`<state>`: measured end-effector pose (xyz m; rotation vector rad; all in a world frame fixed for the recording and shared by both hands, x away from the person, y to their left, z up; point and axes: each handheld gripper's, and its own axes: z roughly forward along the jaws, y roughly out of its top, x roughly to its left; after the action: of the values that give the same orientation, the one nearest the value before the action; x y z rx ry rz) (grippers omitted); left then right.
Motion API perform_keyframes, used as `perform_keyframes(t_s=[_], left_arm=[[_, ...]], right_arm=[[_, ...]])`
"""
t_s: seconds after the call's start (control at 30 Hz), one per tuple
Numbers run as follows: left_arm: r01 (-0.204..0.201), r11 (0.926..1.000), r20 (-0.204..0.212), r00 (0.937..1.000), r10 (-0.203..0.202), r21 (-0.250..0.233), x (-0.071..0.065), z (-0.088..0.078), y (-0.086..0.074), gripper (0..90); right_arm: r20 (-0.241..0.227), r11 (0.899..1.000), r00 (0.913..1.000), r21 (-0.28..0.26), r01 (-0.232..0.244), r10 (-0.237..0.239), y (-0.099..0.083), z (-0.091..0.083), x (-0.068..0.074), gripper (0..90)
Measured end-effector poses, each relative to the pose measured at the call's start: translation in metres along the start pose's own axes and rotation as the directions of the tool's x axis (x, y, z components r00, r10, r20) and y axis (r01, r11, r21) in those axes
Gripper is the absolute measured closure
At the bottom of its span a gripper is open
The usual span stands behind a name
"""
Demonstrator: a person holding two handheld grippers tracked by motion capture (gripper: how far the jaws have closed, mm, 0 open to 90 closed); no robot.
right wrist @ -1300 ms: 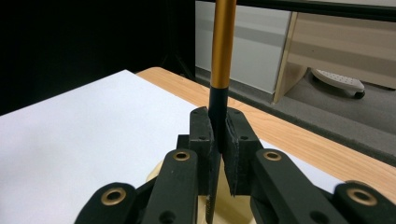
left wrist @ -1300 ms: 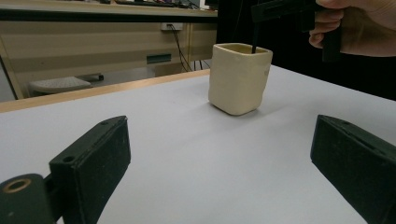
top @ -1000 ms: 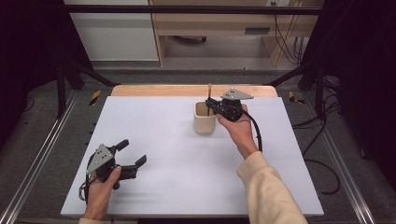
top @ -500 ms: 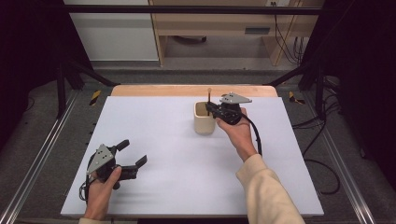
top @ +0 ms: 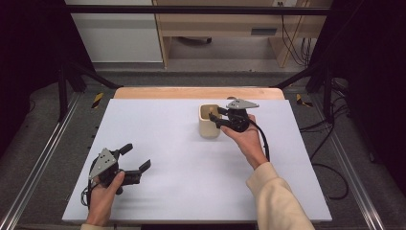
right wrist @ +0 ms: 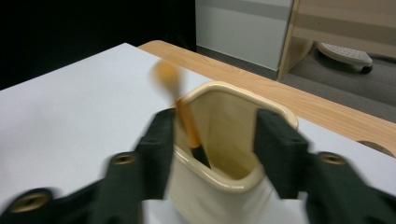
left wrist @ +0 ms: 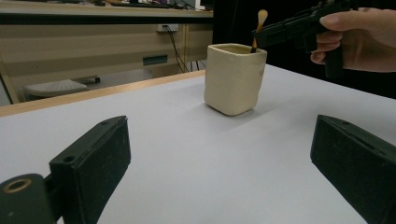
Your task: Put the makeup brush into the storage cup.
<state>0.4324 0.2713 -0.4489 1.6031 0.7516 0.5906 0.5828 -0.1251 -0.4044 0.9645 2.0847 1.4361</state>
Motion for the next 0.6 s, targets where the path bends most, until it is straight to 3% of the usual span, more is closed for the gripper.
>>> perform_keyframes(t_s=[0.03, 0.07, 0.2, 0.6], left_arm=[[0.000, 1.0000, 0.000, 1.0000, 0.000, 0.000, 0.000, 0.000, 0.000, 4.2], [-0.002, 1.0000, 0.002, 1.0000, 0.002, 0.001, 0.000, 0.000, 0.000, 4.2], [-0.005, 1.0000, 0.004, 1.0000, 0.005, 0.004, -0.001, 0.001, 0.000, 4.2], [0.000, 1.0000, -0.005, 1.0000, 0.000, -0.007, -0.001, 0.000, 0.001, 4.1]], right_arm=[[0.000, 1.000, 1.0000, 0.000, 0.000, 0.000, 0.000, 0.000, 0.000, 44.5], [0.003, 1.000, 1.0000, -0.004, -0.006, 0.006, 0.000, -0.004, 0.001, 34.4], [0.019, 1.000, 0.9997, -0.013, 0.016, -0.016, -0.003, -0.013, 0.005, 23.0], [0.039, 0.999, 0.9990, -0.023, 0.023, -0.023, -0.004, -0.021, 0.006, 13.0]])
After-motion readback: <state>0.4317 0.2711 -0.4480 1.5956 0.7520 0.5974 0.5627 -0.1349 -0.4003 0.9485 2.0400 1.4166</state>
